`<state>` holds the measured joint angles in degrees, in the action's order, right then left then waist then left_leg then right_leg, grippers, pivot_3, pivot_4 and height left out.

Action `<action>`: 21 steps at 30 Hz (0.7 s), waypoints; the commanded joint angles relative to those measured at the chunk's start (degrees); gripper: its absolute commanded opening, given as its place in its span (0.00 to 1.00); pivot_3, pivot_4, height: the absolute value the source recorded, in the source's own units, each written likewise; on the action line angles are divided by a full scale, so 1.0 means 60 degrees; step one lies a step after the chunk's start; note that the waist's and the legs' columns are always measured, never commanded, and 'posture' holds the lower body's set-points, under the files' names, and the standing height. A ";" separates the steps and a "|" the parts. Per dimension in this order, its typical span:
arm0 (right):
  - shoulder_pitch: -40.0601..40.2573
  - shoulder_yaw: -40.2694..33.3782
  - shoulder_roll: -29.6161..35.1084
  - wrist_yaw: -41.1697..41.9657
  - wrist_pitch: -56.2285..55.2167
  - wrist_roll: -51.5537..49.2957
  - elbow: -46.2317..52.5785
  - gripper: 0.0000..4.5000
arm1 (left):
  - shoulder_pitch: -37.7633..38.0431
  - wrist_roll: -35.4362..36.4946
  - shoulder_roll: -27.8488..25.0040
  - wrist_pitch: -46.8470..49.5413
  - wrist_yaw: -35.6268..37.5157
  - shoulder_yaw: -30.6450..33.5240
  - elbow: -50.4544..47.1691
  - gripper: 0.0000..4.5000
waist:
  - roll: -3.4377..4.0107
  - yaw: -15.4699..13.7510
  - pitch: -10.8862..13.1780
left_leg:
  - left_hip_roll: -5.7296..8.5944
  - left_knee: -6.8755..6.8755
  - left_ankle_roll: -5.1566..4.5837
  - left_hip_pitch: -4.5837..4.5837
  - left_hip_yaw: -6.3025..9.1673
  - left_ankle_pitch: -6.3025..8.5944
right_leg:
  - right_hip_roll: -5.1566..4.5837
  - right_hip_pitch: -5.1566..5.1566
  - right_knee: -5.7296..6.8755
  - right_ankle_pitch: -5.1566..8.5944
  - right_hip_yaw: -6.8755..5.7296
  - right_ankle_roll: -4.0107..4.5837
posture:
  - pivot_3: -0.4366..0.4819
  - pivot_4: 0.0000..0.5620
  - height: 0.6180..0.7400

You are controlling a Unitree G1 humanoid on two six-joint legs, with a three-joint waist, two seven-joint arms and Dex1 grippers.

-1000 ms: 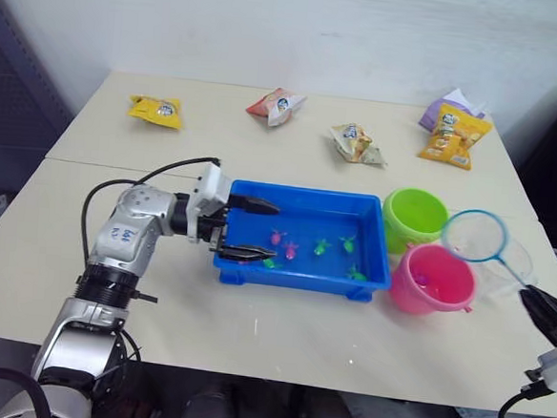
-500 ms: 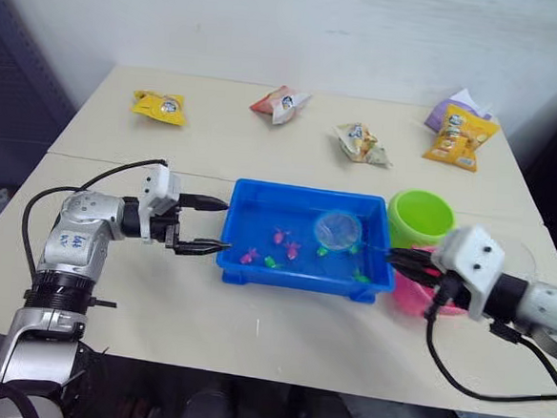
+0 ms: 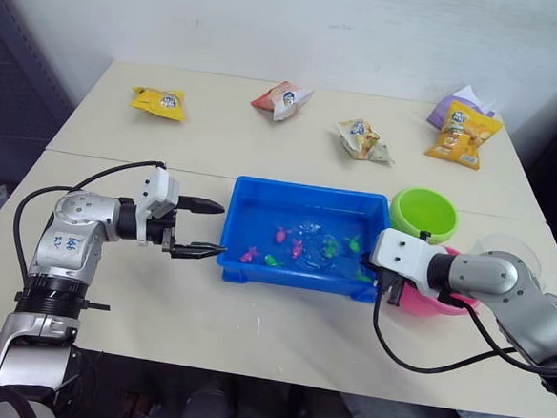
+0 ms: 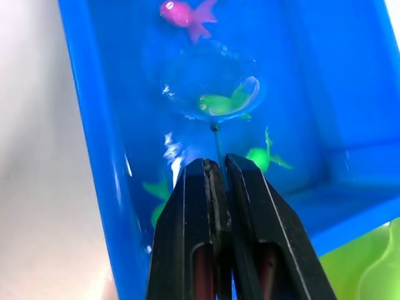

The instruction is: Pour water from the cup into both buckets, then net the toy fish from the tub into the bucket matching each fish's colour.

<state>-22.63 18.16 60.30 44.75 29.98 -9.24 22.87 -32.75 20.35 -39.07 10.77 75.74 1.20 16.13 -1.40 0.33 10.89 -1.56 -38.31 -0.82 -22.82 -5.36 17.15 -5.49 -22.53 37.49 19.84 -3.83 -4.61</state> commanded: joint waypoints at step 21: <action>0.1395 -0.3538 -0.1325 0.1041 0.1209 -0.1871 0.1212 0.00 | 0.0069 0.0183 -0.0137 0.0313 -0.0255 0.0230 -0.0632 1.00 | 0.0000 -0.0022 0.0000 | 0.0001 0.0000 0.0004 0.0000 0.0002 -0.0002 | 0.0002 0.0004 0.0035 0.0000 -0.0003 0.0000 | 0.48 0.27 0.98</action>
<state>-15.04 0.54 51.70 49.53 37.90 -18.16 27.62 -31.89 20.48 -39.37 12.65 74.30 1.61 13.79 -1.40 0.20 10.89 -1.56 -38.30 -0.80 -22.81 -5.35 17.14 -5.48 -22.51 37.70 19.84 -3.85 -4.61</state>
